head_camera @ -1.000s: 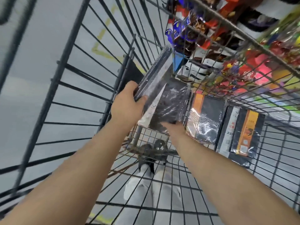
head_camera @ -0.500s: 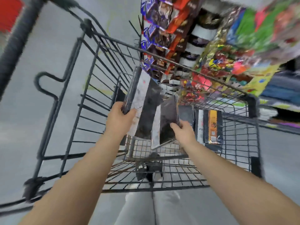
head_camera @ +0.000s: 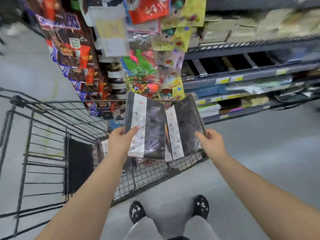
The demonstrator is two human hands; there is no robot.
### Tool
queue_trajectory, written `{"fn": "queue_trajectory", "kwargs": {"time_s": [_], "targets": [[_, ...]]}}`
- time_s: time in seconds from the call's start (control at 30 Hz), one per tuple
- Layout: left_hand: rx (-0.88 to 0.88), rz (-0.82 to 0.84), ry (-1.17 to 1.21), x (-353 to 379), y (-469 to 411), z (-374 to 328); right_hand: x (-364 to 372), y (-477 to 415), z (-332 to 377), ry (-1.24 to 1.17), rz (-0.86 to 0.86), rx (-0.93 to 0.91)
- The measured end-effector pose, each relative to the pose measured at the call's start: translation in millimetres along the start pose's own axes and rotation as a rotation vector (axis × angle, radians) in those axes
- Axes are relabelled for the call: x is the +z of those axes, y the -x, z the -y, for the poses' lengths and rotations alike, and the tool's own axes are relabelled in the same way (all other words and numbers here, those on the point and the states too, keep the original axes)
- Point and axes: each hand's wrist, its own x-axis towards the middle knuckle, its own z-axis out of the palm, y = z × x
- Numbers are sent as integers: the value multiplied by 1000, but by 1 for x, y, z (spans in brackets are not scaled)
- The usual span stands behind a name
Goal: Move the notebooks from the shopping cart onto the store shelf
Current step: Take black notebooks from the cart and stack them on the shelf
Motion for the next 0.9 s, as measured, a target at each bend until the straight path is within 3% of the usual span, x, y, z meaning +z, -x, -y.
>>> {"fn": "queue_trajectory", "kwargs": {"time_s": [0.3, 0.47, 0.73, 0.9], "targets": [[33, -3, 13, 151, 47, -25, -145, -66, -36, -31, -87, -50], [-11, -50, 25, 220, 61, -34, -199, -115, -45, -86, -41, -77], [-89, -108, -9, 279, 35, -42, -220, -207, -55, -106, 13, -39], [-111, -88, -68, 307, -11, -50, -212, -269, -49, -199, 55, 83]]}}
